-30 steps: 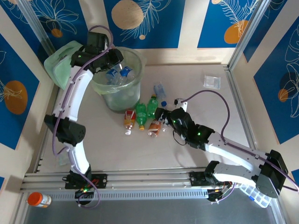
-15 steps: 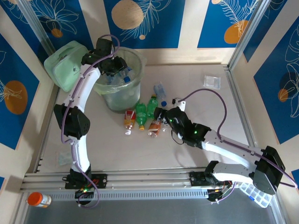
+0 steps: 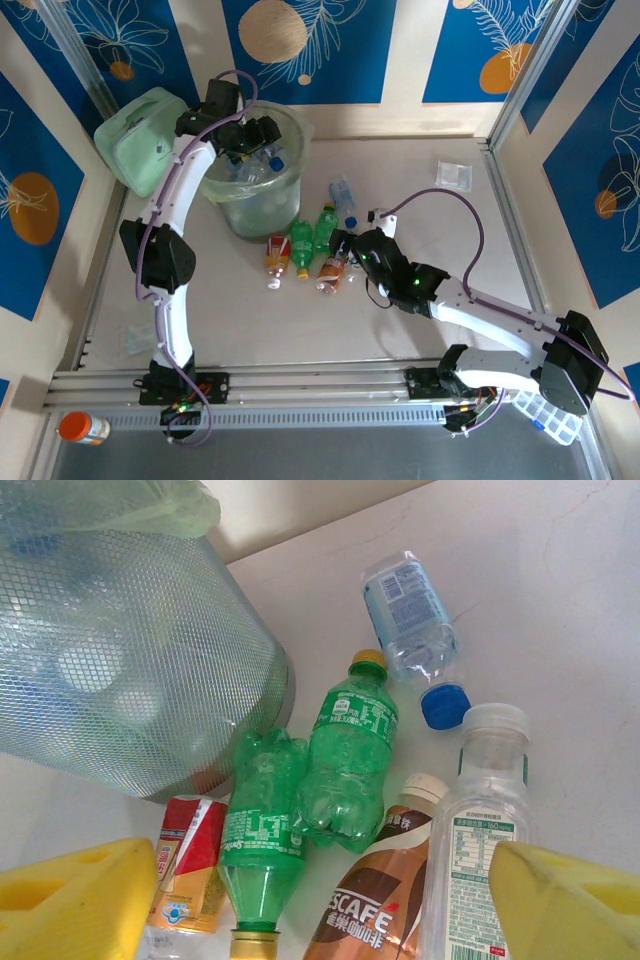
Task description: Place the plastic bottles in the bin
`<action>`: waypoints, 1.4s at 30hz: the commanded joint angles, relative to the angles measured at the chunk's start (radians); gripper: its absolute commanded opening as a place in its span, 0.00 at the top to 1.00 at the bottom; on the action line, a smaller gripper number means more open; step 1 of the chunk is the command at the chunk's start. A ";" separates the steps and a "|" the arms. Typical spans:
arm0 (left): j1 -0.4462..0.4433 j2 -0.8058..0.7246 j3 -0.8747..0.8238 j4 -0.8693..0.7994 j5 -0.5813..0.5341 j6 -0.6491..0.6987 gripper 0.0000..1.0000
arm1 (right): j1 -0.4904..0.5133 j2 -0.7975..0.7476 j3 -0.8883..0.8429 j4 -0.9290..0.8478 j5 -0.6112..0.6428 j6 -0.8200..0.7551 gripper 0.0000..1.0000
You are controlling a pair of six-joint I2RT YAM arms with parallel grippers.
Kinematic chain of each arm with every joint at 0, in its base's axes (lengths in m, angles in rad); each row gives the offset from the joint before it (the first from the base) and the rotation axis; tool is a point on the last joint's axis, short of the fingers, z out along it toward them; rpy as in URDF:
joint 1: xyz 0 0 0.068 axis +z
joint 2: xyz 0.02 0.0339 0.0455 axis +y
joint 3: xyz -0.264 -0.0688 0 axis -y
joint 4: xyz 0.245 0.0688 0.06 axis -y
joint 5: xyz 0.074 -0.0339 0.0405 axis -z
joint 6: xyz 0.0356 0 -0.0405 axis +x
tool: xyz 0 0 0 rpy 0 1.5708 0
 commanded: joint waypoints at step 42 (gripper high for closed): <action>-0.448 -1.015 -1.201 0.417 -0.262 0.062 0.08 | -0.008 -0.019 0.024 0.074 -0.118 -0.271 0.29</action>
